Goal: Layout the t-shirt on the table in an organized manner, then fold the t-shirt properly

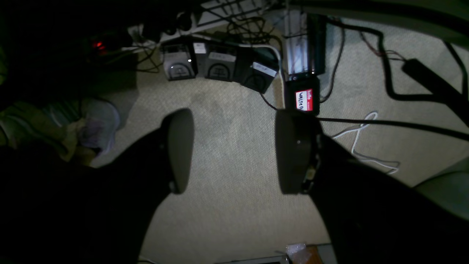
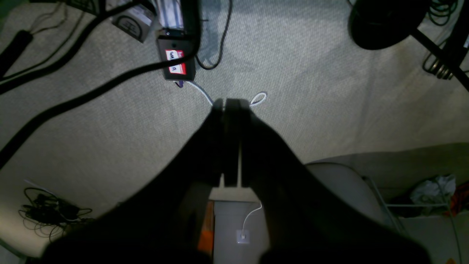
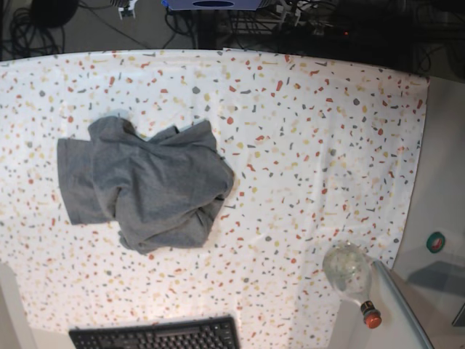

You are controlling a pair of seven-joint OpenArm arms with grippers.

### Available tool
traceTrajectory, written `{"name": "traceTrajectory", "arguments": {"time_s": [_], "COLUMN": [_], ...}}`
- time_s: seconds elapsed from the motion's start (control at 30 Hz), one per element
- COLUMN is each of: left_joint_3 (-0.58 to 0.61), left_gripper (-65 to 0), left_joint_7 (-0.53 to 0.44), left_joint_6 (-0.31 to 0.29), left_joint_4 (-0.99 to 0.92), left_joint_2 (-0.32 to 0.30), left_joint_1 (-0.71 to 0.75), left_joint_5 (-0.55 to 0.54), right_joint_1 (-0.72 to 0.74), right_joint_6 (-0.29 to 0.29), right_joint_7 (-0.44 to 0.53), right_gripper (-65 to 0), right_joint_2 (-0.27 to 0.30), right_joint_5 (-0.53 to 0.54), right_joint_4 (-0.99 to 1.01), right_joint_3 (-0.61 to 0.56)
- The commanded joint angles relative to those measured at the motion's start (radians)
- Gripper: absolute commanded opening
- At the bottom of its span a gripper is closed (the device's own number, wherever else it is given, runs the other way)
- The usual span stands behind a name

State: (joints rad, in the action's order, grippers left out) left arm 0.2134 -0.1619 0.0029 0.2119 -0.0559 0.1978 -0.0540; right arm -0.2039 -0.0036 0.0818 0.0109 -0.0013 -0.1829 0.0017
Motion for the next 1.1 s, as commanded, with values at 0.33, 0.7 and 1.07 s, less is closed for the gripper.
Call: {"name": "traceTrajectory", "arguments": {"time_s": [0.33,0.7,1.07], "left_joint_3": [0.004,0.004,0.004], "left_gripper": [-65.0,-65.0,-65.0], "left_joint_7": [0.002,-0.008,0.002], "left_joint_6": [0.003,0.003,0.003], "left_joint_4": [-0.002,0.007,0.073], "left_joint_2": [-0.003,-0.025,-0.072], "left_joint_1": [0.010,0.032,0.122], "left_joint_5": [0.009,0.009,0.009], "right_joint_1": [-0.022,-0.044,-0.168], "right_joint_6": [-0.003,-0.003,-0.005], "right_joint_7": [-0.001,0.005,-0.029], "right_gripper": [-65.0,-65.0,-65.0], "right_joint_2": [-0.002,-0.002,0.027], "right_joint_5": [-0.001,0.001,0.004], "right_joint_4": [0.001,-0.028,-0.134], "right_joint_3": [-0.004,0.002,0.067]}}
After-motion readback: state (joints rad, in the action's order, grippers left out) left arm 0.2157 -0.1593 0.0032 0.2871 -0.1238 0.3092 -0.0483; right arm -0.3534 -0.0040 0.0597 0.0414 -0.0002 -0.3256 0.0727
